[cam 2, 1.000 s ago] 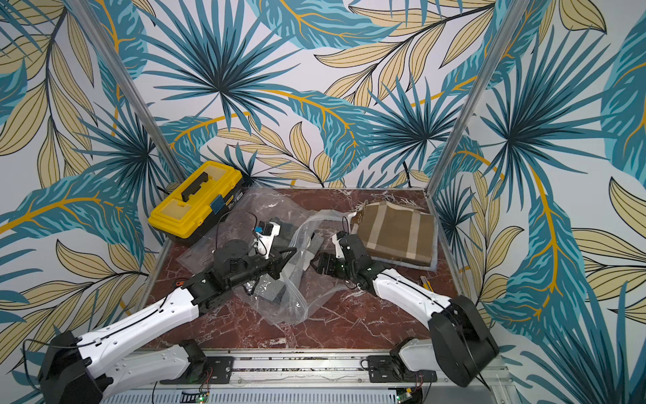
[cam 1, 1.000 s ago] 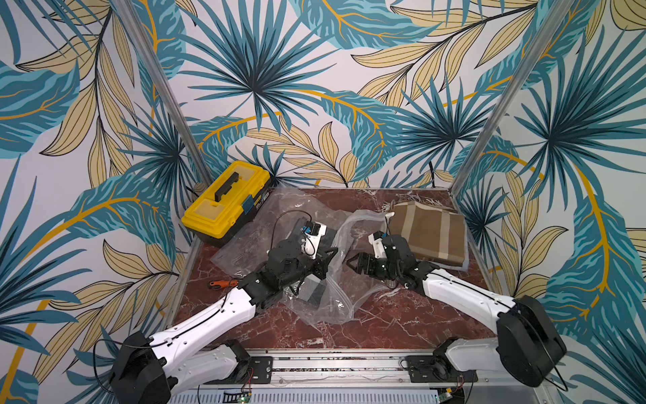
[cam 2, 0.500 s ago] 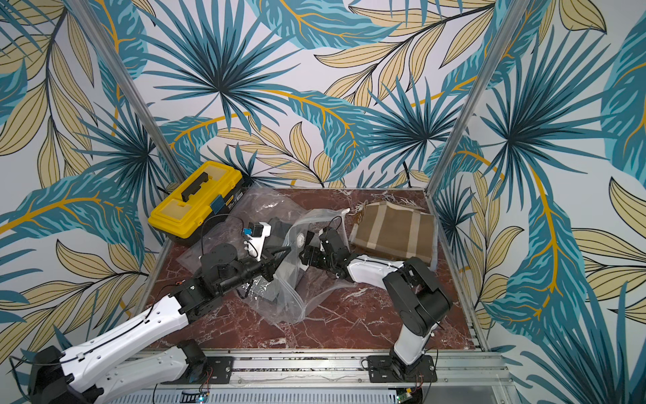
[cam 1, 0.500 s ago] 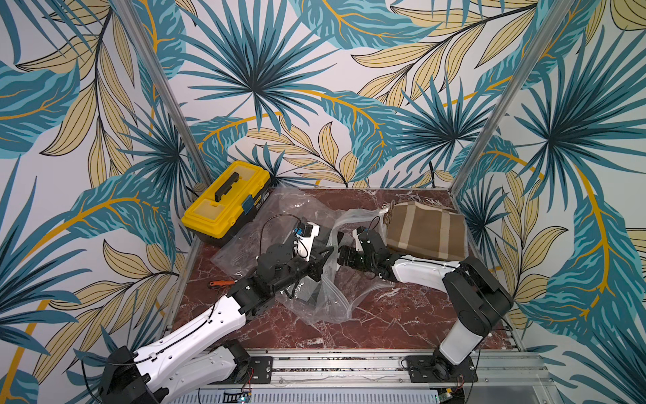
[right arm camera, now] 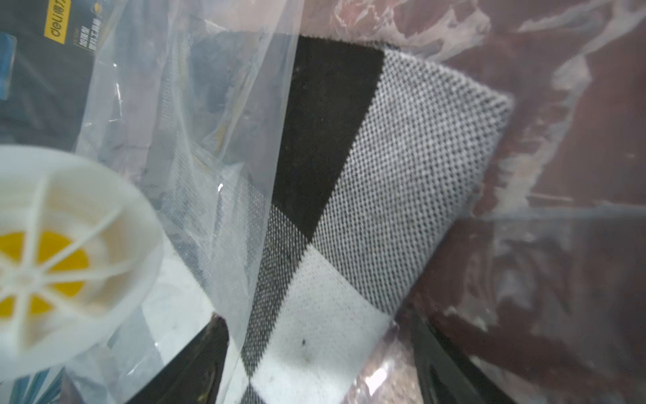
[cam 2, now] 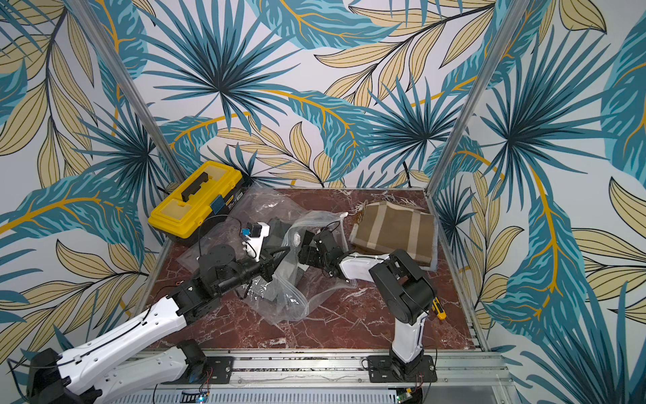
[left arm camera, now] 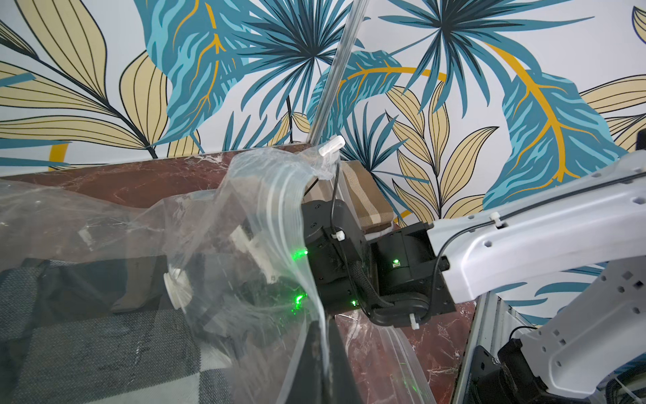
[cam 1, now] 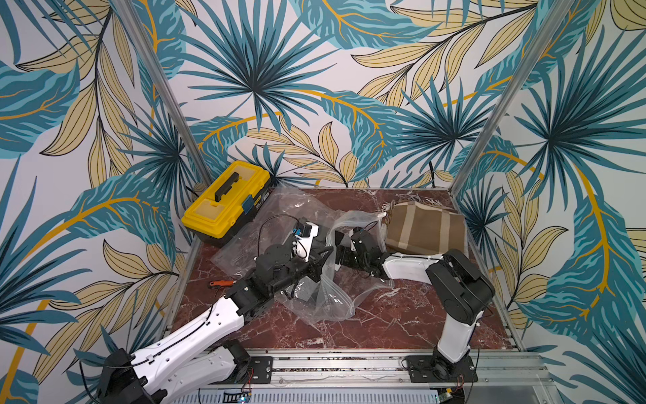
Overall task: Take the blanket out of the vacuum bag
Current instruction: Take out the blanket from the vacuum bag.
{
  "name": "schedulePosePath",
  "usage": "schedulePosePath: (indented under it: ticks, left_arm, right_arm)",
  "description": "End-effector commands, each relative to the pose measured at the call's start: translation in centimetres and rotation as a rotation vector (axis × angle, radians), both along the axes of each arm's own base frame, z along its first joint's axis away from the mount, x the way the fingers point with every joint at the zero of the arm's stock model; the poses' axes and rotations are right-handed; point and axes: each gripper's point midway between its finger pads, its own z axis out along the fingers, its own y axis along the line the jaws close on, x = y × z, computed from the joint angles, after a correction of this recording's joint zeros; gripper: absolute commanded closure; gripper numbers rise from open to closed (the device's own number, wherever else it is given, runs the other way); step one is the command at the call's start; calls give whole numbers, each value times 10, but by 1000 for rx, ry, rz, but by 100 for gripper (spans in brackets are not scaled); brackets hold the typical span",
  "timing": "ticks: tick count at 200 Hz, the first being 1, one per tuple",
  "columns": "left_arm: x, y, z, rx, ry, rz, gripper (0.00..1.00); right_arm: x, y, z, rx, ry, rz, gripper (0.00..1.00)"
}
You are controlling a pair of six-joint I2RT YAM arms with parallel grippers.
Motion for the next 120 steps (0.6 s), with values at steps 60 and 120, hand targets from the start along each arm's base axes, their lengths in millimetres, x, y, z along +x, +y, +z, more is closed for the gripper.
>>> schedulePosePath:
  ticks: [60,120]
  left_arm:
    - [-1,-3,0,-16,-19,-13,100]
    - [-3,-4,-2,-12,-9,-25,100]
  right_arm:
    - [8,39,-25,139,1,63,17]
    - [15,64,-26,186,-12,105,18]
